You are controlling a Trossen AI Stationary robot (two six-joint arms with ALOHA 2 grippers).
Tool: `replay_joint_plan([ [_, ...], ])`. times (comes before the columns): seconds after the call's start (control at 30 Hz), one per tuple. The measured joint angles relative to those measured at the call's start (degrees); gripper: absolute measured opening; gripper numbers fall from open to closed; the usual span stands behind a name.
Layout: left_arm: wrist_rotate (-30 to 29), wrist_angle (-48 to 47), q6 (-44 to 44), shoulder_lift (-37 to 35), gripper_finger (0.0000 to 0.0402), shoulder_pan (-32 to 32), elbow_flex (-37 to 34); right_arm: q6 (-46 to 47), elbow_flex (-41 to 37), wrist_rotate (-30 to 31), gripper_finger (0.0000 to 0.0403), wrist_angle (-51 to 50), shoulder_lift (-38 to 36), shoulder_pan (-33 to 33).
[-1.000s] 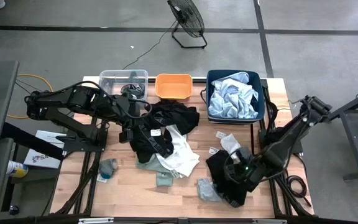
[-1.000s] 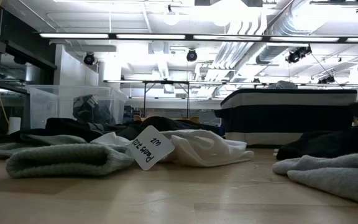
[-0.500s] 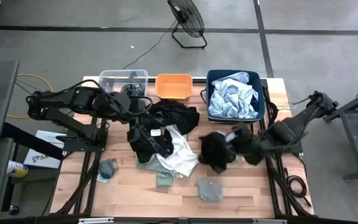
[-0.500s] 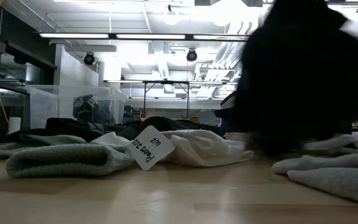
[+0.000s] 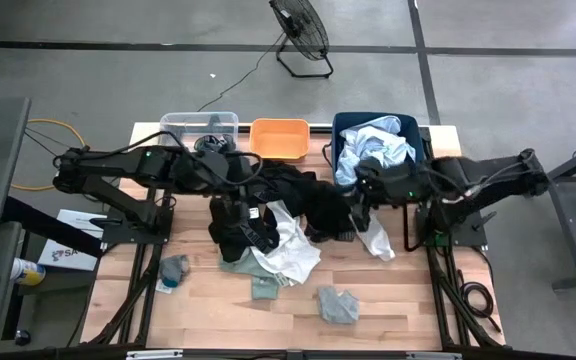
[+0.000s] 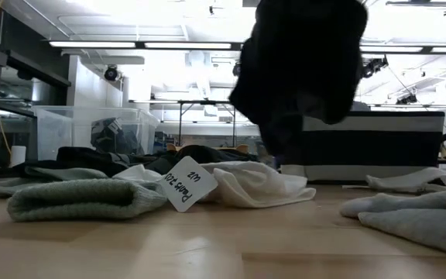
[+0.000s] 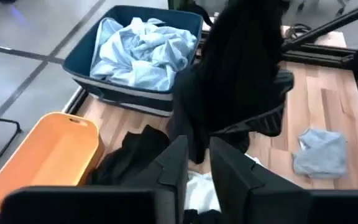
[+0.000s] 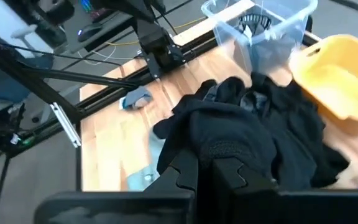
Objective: Pick & Place Cloths
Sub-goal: Put the black underwear into the transparent bin
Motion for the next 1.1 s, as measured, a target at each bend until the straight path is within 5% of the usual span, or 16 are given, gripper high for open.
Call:
replay_joint_plan([
  [0.47, -6.33, 20.08, 7.92, 6.08, 0.0286, 2.29, 0.01, -11.16, -0.04, -17.98, 0.0004, 11.95, 0.04, -17.61],
  [1.1, -14.29, 31.28, 8.84, 16.13, 0.0316, 3.83, -0.01, -11.08, -0.07, -28.12, 0.0004, 29.63, 1.51, -25.52],
])
